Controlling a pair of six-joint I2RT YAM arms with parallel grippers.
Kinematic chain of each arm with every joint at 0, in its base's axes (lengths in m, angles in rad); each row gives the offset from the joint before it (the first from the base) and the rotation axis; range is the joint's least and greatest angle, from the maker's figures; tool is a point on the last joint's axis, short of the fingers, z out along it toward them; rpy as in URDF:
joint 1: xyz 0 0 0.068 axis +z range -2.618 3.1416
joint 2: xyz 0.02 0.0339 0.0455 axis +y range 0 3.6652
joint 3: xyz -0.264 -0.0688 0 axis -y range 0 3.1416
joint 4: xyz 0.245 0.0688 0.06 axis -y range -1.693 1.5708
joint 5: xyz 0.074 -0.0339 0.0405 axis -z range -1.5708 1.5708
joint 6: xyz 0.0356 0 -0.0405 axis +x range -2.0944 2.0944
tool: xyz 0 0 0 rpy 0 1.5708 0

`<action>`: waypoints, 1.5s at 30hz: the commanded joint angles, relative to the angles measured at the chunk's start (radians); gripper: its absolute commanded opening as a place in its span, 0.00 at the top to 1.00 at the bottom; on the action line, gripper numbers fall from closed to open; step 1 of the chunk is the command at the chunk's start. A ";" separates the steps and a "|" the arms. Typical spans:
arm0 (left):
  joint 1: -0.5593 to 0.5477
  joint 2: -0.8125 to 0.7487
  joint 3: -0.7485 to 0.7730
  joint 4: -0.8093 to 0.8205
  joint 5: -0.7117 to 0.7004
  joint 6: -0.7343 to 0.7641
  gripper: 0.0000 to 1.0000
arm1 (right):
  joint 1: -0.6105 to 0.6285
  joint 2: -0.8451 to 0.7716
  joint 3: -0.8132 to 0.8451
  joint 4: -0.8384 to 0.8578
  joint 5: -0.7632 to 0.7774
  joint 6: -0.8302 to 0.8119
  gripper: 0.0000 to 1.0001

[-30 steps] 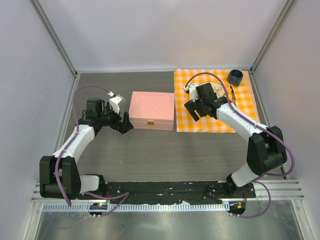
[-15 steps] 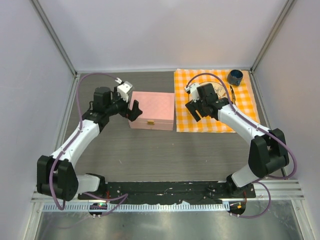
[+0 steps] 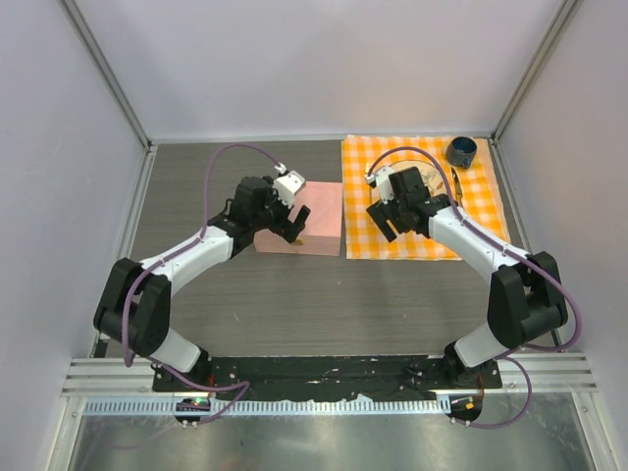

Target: Organize the mixed jewelry

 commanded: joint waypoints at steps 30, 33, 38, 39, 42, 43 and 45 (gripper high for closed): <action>-0.037 -0.004 -0.127 -0.216 -0.260 0.126 0.00 | -0.055 -0.119 -0.022 0.028 0.049 -0.042 0.14; -0.046 0.033 -0.112 -0.233 -0.280 0.125 0.00 | -0.055 -0.122 -0.022 0.031 0.045 -0.042 0.13; -0.083 0.099 -0.083 -0.291 -0.340 0.128 0.00 | -0.055 -0.144 -0.023 0.025 0.046 -0.048 0.14; -0.086 0.105 -0.074 -0.302 -0.348 0.126 0.00 | -0.055 -0.153 -0.025 0.022 0.046 -0.048 0.14; -0.097 0.136 -0.054 -0.349 -0.366 0.120 0.00 | -0.055 -0.168 -0.032 0.021 0.051 -0.060 0.13; -0.100 0.144 -0.049 -0.362 -0.371 0.117 0.00 | -0.056 -0.179 -0.034 0.021 0.051 -0.062 0.14; -0.104 0.159 -0.037 -0.392 -0.386 0.108 0.00 | -0.055 -0.187 -0.040 0.019 0.051 -0.068 0.14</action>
